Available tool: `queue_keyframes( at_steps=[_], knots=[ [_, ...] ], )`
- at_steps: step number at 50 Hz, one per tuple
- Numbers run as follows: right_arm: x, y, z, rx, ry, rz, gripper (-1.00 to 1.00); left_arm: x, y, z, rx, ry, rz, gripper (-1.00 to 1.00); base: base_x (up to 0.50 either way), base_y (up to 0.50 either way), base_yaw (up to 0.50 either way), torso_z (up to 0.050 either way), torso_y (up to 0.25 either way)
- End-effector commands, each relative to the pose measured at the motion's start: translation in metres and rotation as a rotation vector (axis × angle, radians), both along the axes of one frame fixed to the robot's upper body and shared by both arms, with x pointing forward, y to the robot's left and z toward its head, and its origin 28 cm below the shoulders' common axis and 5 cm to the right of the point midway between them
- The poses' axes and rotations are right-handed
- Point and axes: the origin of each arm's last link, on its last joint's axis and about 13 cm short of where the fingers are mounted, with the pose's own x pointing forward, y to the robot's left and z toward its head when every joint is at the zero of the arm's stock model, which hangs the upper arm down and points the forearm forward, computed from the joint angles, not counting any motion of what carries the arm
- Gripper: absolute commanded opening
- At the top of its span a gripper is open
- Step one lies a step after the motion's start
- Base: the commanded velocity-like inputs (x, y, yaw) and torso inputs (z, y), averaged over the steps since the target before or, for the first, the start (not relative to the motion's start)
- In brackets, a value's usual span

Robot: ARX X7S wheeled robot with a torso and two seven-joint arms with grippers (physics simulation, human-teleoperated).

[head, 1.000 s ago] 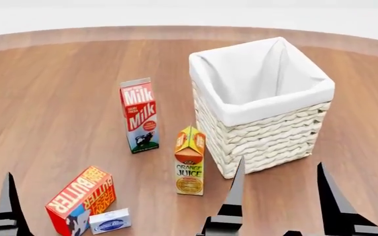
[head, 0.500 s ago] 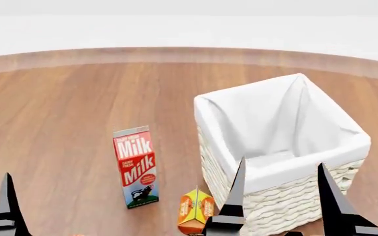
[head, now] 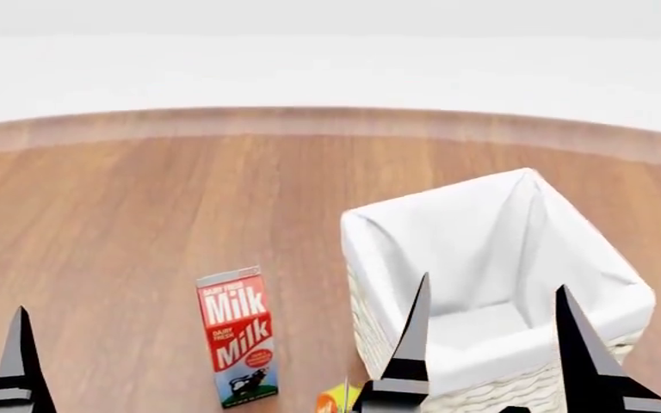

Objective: Pick up the orange juice, and put it in the basket.

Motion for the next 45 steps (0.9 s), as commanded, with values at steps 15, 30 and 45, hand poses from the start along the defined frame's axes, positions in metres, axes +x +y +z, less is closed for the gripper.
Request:
queue_keyframes(
  at_steps=[15, 30, 45],
  knots=[
    [-0.001, -0.001, 0.002, 0.005, -0.011, -0.008, 1.00, 0.003, 0.005, -0.002, -0.027, -0.031, 0.062, 1.00, 0.00, 0.00, 0.00, 0.049, 0.000],
    [-0.002, -0.002, 0.001, 0.004, -0.007, -0.006, 1.00, 0.001, 0.006, -0.007, -0.028, -0.035, 0.059, 1.00, 0.00, 0.00, 0.00, 0.049, 0.000],
    [0.002, -0.002, 0.000, -0.001, -0.002, -0.001, 1.00, 0.001, 0.006, 0.002, 0.003, -0.033, 0.061, 1.00, 0.00, 0.00, 0.00, 0.041, -0.137]
  ],
)
